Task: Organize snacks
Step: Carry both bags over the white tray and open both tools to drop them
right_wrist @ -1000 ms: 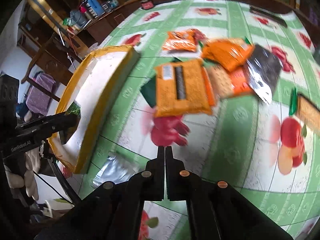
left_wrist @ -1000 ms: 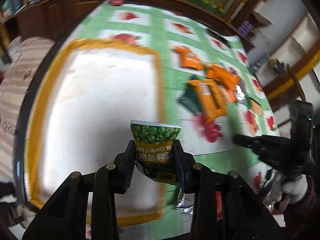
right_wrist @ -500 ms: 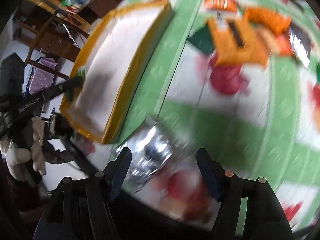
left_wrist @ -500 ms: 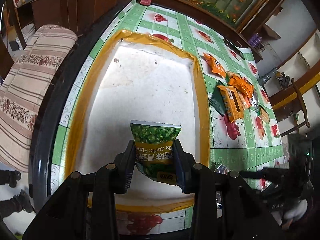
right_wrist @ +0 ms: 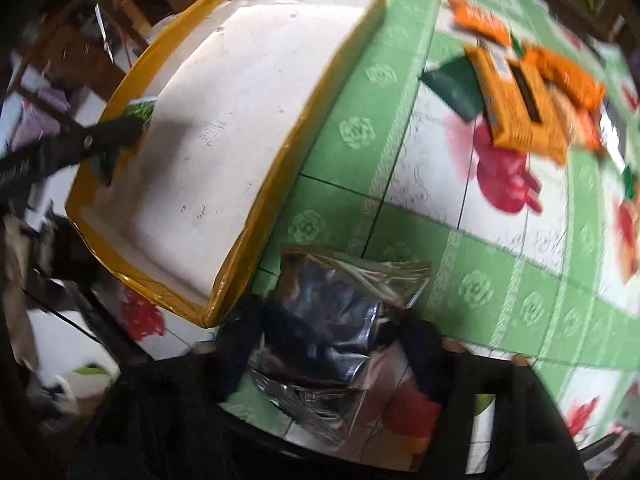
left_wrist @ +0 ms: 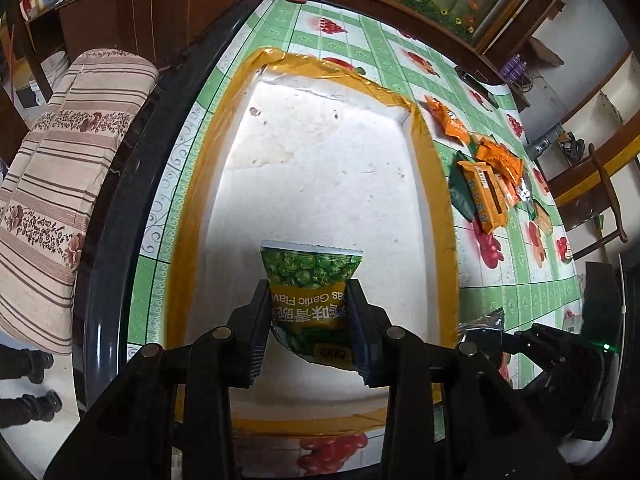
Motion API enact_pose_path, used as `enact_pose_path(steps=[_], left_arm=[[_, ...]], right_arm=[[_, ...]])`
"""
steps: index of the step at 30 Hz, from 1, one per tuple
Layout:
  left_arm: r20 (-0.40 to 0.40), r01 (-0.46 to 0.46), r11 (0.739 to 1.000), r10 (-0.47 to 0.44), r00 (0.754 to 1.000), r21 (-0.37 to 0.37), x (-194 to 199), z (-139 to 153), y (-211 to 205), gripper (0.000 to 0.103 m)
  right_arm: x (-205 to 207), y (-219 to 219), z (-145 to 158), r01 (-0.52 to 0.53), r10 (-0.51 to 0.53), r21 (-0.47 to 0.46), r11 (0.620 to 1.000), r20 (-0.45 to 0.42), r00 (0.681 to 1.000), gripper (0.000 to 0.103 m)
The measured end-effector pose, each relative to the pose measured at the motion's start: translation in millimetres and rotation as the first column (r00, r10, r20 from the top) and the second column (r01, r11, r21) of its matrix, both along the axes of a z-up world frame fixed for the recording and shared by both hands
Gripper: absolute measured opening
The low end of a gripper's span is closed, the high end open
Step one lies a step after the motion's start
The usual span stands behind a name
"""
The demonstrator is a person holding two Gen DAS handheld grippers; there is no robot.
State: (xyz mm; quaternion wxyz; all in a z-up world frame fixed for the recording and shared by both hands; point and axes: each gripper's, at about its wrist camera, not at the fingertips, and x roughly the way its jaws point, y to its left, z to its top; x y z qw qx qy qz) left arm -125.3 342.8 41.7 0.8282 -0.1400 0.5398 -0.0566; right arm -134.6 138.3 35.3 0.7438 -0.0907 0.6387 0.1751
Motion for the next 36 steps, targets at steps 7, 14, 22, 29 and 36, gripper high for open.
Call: enact_pose_path(steps=[7,14,22,29,36], left_arm=[[-0.003,-0.011,1.0,0.011,1.0,0.005,2,-2,12,0.034],[-0.055,-0.048,0.999,0.048,0.997,0.007,4,-11,21,0.034],[-0.039,-0.117,0.989,0.114,0.993,-0.095,-9,8,47,0.039],[0.03,-0.11,0.979,0.117,0.993,-0.173,-9,34,47,0.04],[0.055,0.054,0.976,-0.044,0.998,-0.209,17,40,-17,0.044]], right_arm=[[2,-39,31,0.106,-0.109,0.069,0.992,0.036,0.993,0.054],[22,22,65,-0.032,0.011,0.242,0.97,0.087,0.996,0.054],[41,95,37,-0.143,0.129,0.219,0.965,0.075,0.989,0.055],[37,61,53,-0.078,0.05,0.264,0.961,0.112,0.992,0.06],[47,-53,53,0.203,-0.245,0.263,0.943,0.139,0.959,0.06]])
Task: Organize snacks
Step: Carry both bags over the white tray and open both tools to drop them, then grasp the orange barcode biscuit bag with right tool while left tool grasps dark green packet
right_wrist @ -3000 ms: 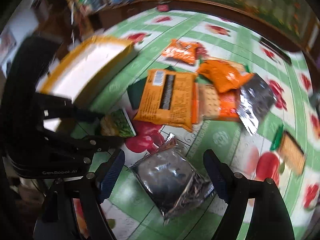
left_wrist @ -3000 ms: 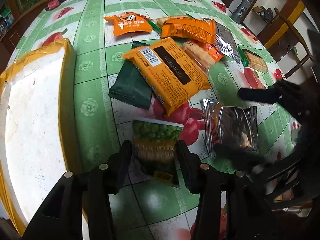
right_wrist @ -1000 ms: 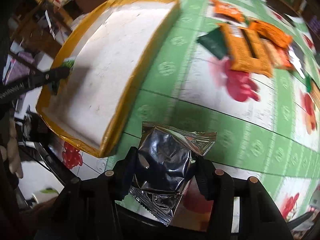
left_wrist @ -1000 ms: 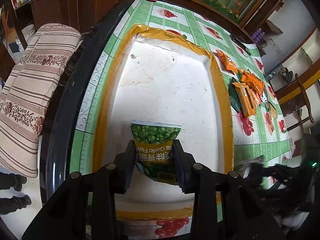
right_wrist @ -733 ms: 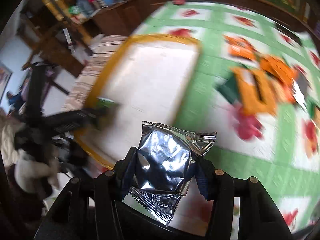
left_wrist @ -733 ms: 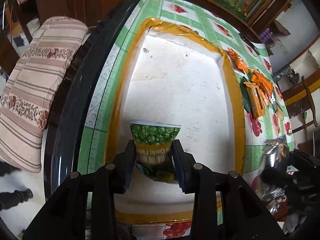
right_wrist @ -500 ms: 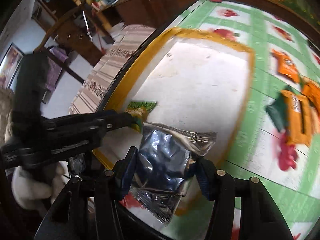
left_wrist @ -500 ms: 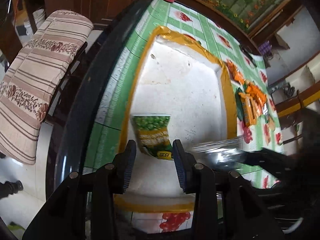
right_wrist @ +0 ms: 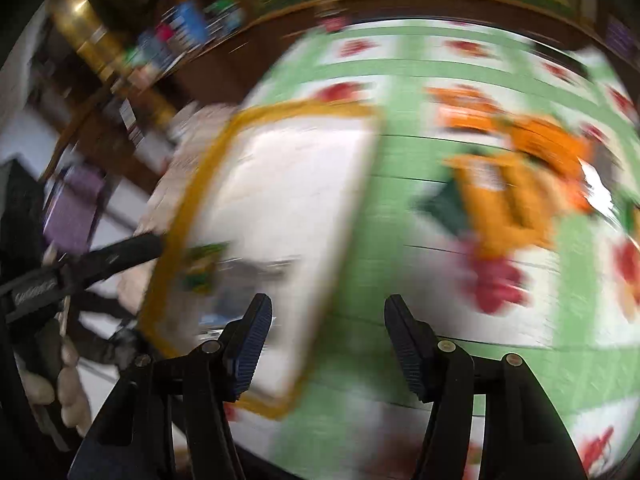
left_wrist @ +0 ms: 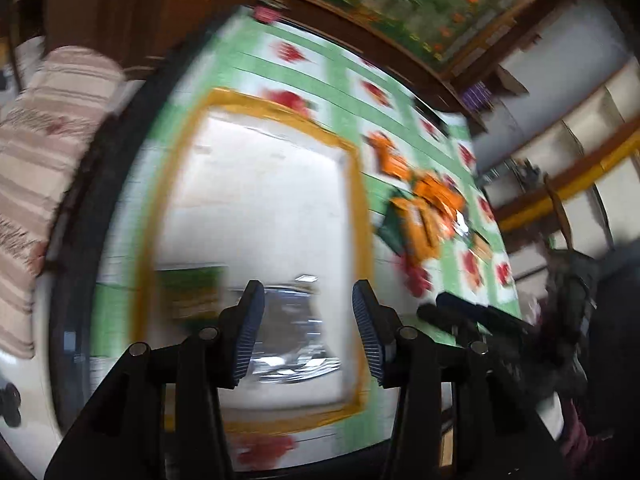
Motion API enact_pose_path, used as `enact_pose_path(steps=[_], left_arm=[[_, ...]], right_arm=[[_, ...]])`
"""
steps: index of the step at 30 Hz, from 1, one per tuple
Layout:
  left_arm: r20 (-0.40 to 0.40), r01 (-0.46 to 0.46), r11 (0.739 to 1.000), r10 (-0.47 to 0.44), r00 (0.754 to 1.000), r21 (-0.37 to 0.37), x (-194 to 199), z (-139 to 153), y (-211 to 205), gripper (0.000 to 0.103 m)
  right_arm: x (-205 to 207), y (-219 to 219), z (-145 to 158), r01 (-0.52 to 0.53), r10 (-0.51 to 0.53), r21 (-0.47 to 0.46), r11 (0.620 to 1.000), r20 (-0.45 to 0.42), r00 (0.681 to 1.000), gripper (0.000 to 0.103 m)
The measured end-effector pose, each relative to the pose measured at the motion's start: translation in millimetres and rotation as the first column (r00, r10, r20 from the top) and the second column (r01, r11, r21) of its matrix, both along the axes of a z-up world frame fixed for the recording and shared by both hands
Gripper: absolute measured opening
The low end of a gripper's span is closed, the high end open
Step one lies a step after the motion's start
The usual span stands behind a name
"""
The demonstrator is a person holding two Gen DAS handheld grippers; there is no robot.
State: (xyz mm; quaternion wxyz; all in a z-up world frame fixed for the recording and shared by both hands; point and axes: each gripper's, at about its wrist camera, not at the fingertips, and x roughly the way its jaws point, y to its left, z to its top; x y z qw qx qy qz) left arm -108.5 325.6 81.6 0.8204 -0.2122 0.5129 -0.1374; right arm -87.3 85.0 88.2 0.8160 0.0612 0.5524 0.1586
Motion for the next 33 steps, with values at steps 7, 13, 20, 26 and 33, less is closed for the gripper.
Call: enact_pose_path(steps=[7,13,20,26,33], left_arm=[[-0.04,0.098,0.995,-0.097,0.994,0.001,19,-6,-74,0.044],[-0.051,0.071,0.996,-0.068,0.996,0.058,20,3,-96,0.044],[-0.054,0.008,0.997,-0.004,0.999,0.072,16,2,-99,0.044],[-0.067,-0.015,0.997,0.02,0.998,0.073,21,-5,-105,0.044],[-0.069,0.103,0.988,-0.096,0.993,0.118,55,-9,-148,0.044]], right_arm=[[41,-80,-5,0.086,-0.084,-0.088,0.992,0.027,0.996,0.069],[97,-61,-17,-0.024,0.028,-0.107,0.994,0.036,0.999,0.074],[122,-30,-50,-0.113,0.114,-0.251,0.961,-0.01,0.993,0.075],[110,-44,-58,-0.096,0.086,-0.147,0.984,-0.072,0.994,0.071],[52,-86,-55,-0.062,0.051,-0.097,0.993,-0.115,0.992,0.071]])
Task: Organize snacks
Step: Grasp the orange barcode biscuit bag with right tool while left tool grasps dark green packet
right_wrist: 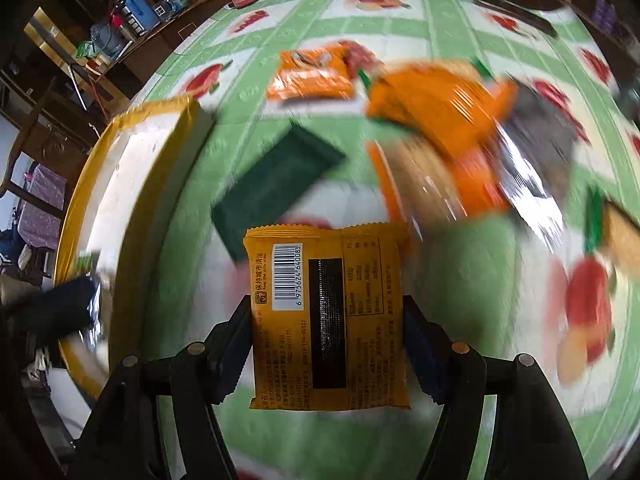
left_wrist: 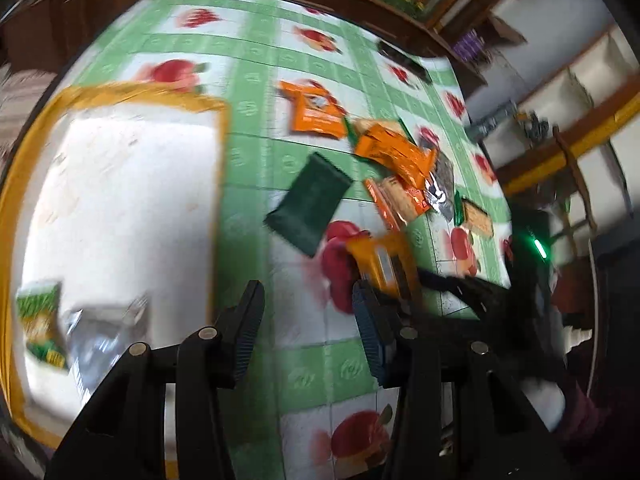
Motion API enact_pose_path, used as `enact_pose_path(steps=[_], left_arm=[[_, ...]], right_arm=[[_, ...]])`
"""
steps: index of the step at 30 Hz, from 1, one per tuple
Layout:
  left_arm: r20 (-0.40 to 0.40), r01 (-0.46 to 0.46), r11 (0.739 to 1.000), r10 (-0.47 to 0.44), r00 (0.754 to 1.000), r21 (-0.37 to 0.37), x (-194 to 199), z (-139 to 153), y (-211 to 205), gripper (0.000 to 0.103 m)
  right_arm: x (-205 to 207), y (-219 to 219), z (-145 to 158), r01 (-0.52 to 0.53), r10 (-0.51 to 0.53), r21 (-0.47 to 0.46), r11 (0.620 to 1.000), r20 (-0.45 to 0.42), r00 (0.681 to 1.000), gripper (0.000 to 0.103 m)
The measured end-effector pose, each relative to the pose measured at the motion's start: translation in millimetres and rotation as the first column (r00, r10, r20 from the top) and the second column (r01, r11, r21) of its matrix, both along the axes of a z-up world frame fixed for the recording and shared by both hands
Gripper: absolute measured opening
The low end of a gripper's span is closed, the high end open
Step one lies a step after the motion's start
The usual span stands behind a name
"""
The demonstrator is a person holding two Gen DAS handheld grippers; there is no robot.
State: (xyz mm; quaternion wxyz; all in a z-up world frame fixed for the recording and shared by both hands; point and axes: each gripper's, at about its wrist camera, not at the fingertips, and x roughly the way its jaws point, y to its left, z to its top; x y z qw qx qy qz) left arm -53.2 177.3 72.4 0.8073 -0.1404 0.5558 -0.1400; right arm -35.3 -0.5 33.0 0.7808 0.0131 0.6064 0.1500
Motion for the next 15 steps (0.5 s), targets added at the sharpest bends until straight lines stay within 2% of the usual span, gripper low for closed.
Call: enact_pose_path(steps=[3,8,11,13,14,15], left_arm=[[0.014,0.099,0.991,-0.1,0.995,0.085,30,-8,-33,0.044],[-0.01,0.199,0.945,-0.204,0.979,0.261,75,-40,-70,0.044],[0.007,0.225,0.9,-0.245,0.969,0.373,81,-48,-82,0.065],[-0.056,0.273,0.88,-0.273,0.96,0.389,82,-60,-88,0.074],[-0.045,0.279,0.892,-0.282,0.958,0.355,80,-59,-87,0.074],[-0.043,0.285,0.885,-0.291,0.956,0.369,77,-57,-87,0.066]], right_arm=[[-14,-19,1,0.018,-0.018,-0.012,1.0,0.001,1.0,0.071],[-23,-53,3,0.079,-0.079,0.011,0.997,-0.011,0.997,0.071],[-25,-66,3,0.104,-0.103,0.018,0.994,-0.009,0.995,0.071],[-26,-73,4,0.111,-0.111,0.034,0.993,-0.009,0.994,0.071],[-26,-75,4,0.113,-0.112,0.041,0.993,-0.009,0.994,0.071],[-27,-77,5,0.111,-0.111,0.047,0.993,-0.007,0.994,0.071]])
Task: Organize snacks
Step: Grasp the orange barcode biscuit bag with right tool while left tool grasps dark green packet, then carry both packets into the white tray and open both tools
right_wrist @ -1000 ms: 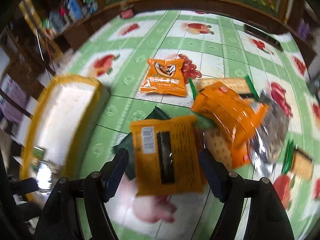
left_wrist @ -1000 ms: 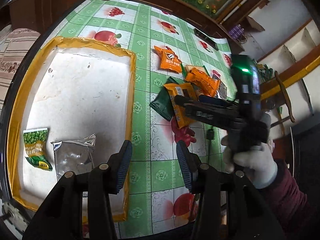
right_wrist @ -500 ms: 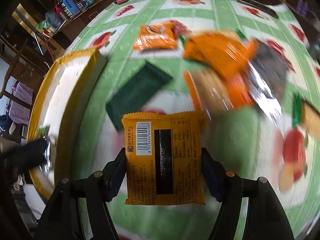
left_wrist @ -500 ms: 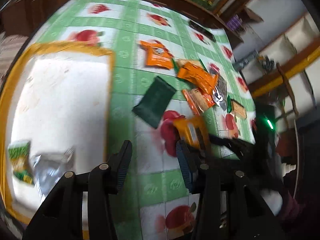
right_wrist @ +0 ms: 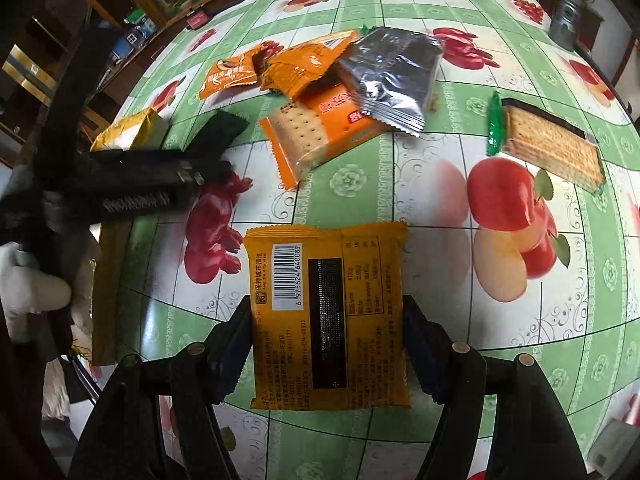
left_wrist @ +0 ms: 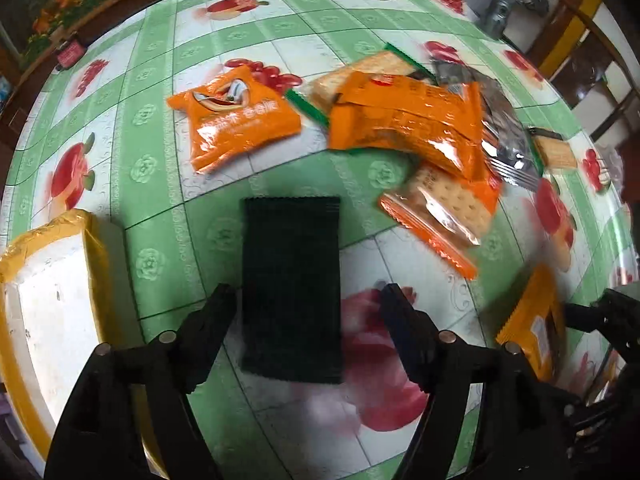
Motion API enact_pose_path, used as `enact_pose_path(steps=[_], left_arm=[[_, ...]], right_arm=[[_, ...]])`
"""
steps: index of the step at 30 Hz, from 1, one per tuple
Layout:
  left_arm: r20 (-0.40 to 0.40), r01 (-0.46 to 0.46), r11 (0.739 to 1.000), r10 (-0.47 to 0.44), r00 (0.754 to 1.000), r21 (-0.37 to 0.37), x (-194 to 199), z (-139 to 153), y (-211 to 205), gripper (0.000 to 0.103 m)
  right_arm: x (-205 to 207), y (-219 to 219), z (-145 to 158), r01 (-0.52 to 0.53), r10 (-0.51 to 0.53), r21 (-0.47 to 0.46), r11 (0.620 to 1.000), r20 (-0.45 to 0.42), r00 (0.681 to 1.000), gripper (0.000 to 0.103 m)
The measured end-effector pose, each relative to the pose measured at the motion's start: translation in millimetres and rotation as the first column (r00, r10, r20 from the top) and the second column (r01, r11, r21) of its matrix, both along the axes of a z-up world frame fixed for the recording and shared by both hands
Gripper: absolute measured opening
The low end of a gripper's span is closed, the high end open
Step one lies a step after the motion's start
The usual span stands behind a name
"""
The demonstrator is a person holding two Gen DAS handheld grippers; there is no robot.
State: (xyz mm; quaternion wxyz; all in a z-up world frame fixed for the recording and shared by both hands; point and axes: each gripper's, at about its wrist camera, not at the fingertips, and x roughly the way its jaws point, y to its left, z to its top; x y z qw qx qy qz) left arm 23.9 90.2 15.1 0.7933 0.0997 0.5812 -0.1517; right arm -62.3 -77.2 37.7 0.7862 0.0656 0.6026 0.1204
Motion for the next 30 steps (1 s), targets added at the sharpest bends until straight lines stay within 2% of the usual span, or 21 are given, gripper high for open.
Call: enact_pose_path(steps=[2,4,6,10,15,18,22,27,30], left_arm=[[0.006,0.011,1.0,-0.011,1.0,-0.021,-4,6,2,0.042],[-0.016,-0.014,0.997,0.013,1.0,-0.073,-6,9,11,0.042],[-0.012,-0.036,0.996,0.035,0.999,-0.083,-9,10,17,0.042],[-0.009,-0.099,0.983,0.099,0.995,-0.157,-18,22,38,0.042],[0.03,-0.154,0.958,0.166,0.986,-0.243,-39,54,64,0.042],[0.059,-0.202,0.939,0.226,0.972,-0.278,-53,73,94,0.042],[0.093,-0.288,0.919,0.322,0.942,-0.271,-70,88,144,0.042],[0.072,-0.41,0.877,0.44,0.895,-0.252,-84,76,207,0.042],[0.06,-0.451,0.86,0.476,0.877,-0.239,-87,63,235,0.043]], right_arm=[[-1,-2,0,-0.006,0.006,0.01,1.0,0.003,1.0,0.071],[-2,-4,1,-0.009,0.009,0.028,1.0,0.005,1.0,0.071],[-2,-4,1,-0.012,0.012,0.035,0.999,0.007,1.0,0.071],[1,0,3,-0.013,0.013,0.059,0.998,0.004,1.0,0.071],[7,20,15,-0.042,0.04,0.091,0.995,0.021,0.999,0.071],[11,40,27,-0.08,0.075,0.119,0.99,0.042,0.996,0.071],[17,82,45,-0.151,0.141,0.165,0.975,0.072,0.987,0.07],[25,153,59,-0.243,0.227,0.213,0.946,0.098,0.969,0.07],[29,191,58,-0.288,0.27,0.2,0.936,0.114,0.956,0.07]])
